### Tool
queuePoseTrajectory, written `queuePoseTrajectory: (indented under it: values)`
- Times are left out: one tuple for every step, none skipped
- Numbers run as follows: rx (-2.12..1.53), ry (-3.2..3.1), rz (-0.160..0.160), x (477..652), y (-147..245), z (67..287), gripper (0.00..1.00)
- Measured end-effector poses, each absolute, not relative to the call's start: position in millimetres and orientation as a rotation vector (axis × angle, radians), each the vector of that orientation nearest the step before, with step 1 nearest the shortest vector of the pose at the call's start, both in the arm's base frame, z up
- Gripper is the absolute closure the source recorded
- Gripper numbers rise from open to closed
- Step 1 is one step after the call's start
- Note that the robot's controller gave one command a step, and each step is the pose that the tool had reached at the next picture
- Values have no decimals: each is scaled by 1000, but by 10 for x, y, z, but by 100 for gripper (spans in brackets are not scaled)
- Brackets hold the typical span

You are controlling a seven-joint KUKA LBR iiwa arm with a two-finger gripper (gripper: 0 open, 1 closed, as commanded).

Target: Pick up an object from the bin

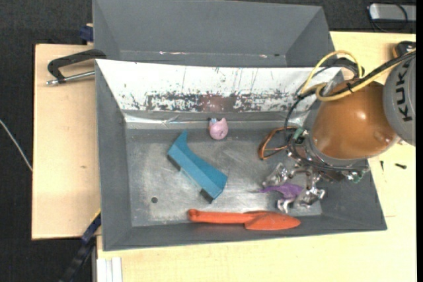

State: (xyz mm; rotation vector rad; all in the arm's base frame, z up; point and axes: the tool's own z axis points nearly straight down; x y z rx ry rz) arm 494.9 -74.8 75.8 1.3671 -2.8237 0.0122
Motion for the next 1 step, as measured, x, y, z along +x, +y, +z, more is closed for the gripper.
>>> queuePoseTrajectory:
  values:
    - [1338, -2844, -4, 4950, -821, 1126, 100]
